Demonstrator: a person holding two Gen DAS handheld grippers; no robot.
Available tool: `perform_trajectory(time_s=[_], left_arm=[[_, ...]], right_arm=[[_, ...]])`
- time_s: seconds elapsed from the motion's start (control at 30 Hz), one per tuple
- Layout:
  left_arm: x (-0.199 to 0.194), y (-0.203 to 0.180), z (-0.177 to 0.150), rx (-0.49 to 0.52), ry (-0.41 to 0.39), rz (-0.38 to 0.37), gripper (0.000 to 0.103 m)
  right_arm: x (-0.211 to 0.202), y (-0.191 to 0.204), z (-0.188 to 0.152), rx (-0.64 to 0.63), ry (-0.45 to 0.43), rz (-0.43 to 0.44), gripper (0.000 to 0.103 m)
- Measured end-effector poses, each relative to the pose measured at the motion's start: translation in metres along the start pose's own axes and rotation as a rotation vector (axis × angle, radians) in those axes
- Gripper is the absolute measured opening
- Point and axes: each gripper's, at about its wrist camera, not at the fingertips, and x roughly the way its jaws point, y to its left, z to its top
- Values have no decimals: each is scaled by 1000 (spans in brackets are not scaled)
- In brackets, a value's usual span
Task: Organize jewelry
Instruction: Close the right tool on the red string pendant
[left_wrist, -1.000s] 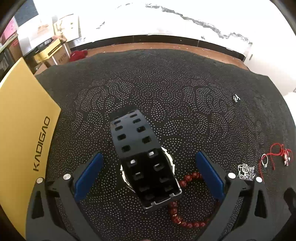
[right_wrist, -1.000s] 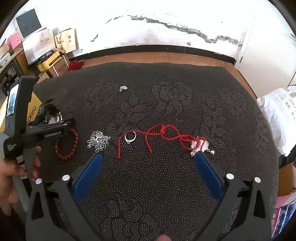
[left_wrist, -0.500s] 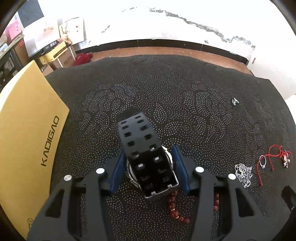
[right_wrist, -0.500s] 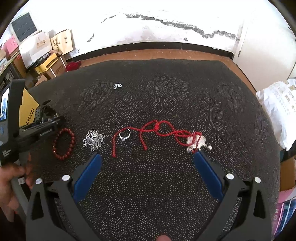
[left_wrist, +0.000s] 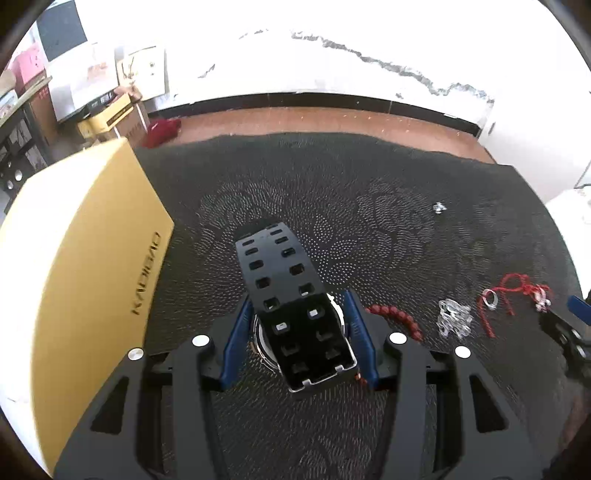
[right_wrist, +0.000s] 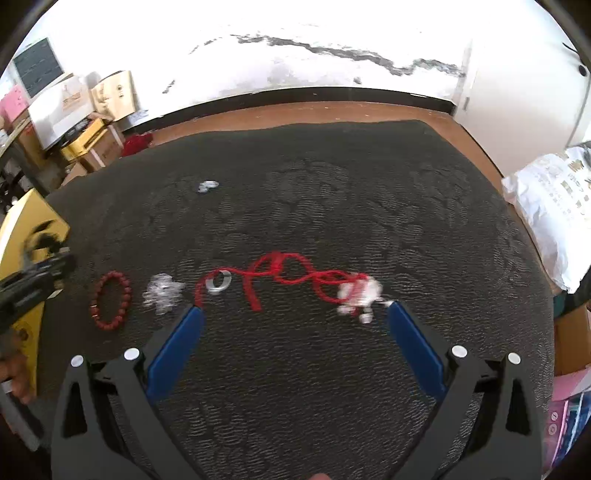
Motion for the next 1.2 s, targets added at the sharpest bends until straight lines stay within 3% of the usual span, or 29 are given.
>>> perform_trajectory(time_s=[0.4,0.53,0.57,0.63,0.67,0.7,0.97,1.2], left_arm=[[-14,1,-11,39,6,-80,50],[-13,-1,-12,50,11,-89,50],[-13,-1,-14,50,13,-92,50],[-13,-1,-14,50,13,-96,50],[-13,-1,-13,50,14,-96,50],[-13,-1,-13,50,13,-95,50],[-15,1,-13,54,8,-90,50],[-34,2,-11,28,5,-125,50]], right_arm=[[43,-48,-3,21,70,-78,96],[45,-46,-2,-12,20,-67,95],[44,-44,-2,-18,12,-62,89],[37,-37,-3,-47,-10,-41,61],[36,-32,-2,-65,-15,-24,39],[37,-28,-2,-75,-14,-27,34],[25,-19,-2,-78,-22,-11,33],[-35,7,-1,-108,-90,4,33]])
